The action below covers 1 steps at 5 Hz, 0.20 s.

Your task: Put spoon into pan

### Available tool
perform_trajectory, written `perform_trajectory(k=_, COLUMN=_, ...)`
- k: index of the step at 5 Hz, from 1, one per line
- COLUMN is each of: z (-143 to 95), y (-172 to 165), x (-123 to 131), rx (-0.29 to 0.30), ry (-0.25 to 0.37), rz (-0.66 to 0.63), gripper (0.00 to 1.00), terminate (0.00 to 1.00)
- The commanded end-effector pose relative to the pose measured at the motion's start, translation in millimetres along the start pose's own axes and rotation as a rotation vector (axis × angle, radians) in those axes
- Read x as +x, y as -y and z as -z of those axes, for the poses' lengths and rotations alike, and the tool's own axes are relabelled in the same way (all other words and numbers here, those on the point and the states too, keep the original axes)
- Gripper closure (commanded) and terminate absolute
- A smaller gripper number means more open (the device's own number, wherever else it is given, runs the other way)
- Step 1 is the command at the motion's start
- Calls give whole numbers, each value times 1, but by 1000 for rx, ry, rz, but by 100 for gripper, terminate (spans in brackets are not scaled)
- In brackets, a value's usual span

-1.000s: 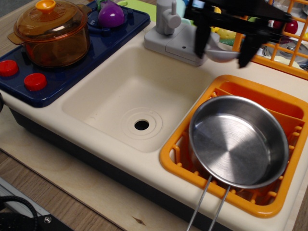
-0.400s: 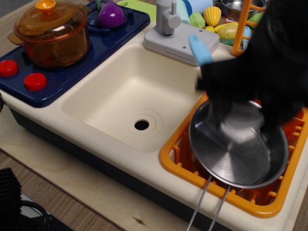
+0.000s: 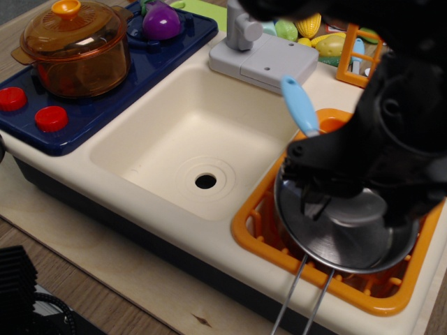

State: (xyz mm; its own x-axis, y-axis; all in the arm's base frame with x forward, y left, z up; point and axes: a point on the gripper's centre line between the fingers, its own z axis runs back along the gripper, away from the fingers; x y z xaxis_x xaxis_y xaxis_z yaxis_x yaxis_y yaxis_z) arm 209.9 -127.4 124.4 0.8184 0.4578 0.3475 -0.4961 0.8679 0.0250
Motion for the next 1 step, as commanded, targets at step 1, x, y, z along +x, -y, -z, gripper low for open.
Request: perform_trajectory(k=1, z=-9, y=1, x=5, rx=-35, ry=17, rz=-23, gripper=0, terminate=100)
